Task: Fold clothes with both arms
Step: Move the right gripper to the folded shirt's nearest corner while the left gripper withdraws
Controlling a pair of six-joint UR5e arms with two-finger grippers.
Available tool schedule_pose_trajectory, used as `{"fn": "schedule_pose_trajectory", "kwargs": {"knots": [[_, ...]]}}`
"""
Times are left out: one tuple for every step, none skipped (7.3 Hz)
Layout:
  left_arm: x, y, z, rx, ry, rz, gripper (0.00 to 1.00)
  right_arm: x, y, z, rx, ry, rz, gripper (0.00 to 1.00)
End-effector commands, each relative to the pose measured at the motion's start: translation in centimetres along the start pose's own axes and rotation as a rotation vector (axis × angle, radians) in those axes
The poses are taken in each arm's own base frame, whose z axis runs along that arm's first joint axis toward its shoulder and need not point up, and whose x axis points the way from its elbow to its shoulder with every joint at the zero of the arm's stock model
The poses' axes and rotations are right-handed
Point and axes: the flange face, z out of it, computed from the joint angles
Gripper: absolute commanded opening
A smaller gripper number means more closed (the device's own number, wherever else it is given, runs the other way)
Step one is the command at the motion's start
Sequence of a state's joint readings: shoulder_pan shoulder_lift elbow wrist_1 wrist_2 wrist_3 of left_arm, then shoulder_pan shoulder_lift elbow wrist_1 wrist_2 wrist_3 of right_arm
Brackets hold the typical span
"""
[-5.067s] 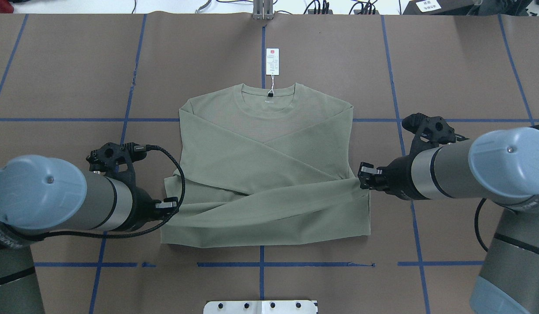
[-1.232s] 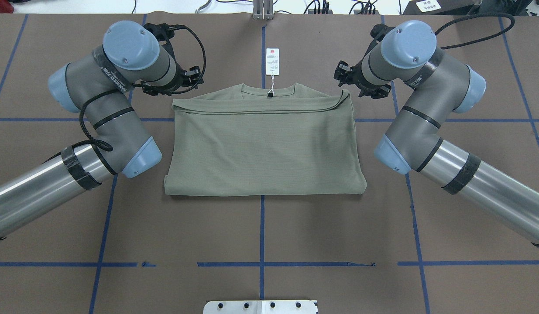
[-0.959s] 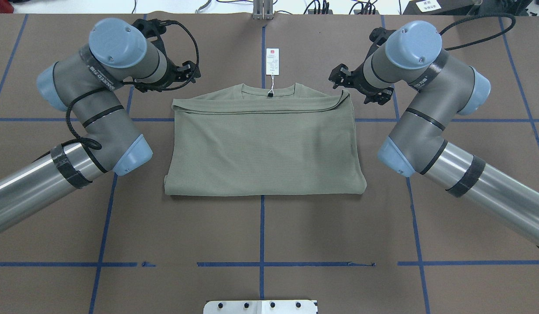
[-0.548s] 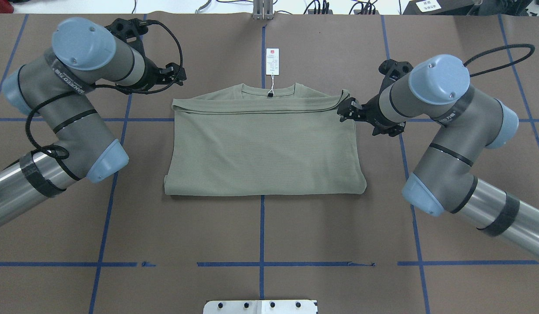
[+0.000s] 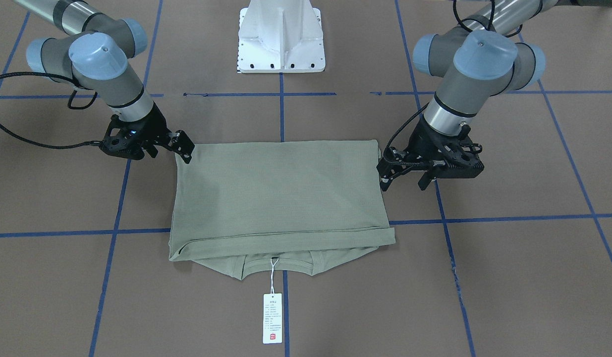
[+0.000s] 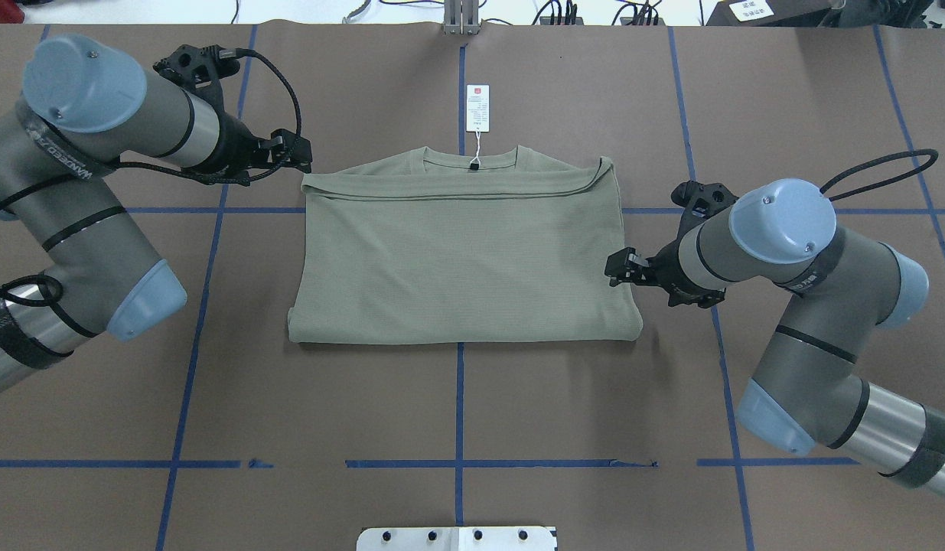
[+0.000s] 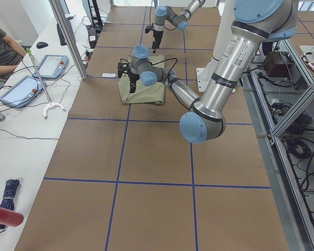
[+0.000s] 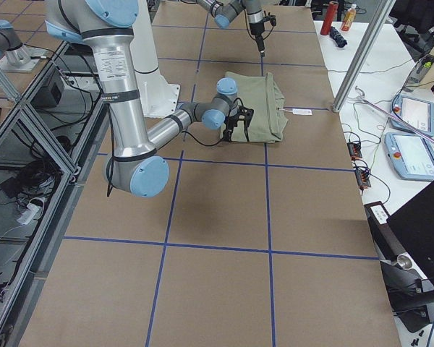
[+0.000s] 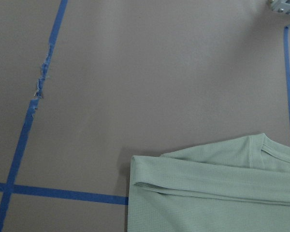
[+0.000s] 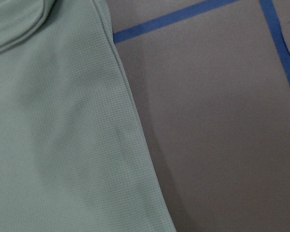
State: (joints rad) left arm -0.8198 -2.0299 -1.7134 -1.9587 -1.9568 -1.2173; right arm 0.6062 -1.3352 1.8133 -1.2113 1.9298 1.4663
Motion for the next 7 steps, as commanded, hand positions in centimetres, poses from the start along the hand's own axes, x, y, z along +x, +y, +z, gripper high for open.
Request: {"fn": "schedule_pose_trajectory", "kwargs": {"knots": [[-1.8,0.4,0.5,0.0,-0.023,-0.015,1.0,0.0,2.3,1.3,-0.033,0.013,-0.024,1.0],[-3.1,0.8,0.3,0.028,-0.042,-0.008,1.0,-0.3,3.1,1.7,-0.043,0.015,-0.034,1.0],[-2.7,0.8,-0.4,0.043,-0.032,-0.001,1.0,-0.5,3.3,1.8,-0.048,0.015,-0.037,1.0],[-2.5,0.9,-0.6,0.045,-0.028,-0.001,1.0,-0.4,3.7,2.3,-0.056,0.022,-0.041,0.98],[-2.4,0.9,-0.8,0.046,-0.024,0.001,1.0,-0.4,3.7,2.4,-0.059,0.025,-0.04,0.92],[-2.3,1.0,-1.1,0.048,-0.02,0.002,1.0,-0.5,3.8,2.4,-0.06,0.023,-0.041,0.66],[-2.1,1.0,-1.3,0.049,-0.016,-0.001,1.0,-0.5,3.8,2.3,-0.065,0.021,-0.044,0.25]]}}
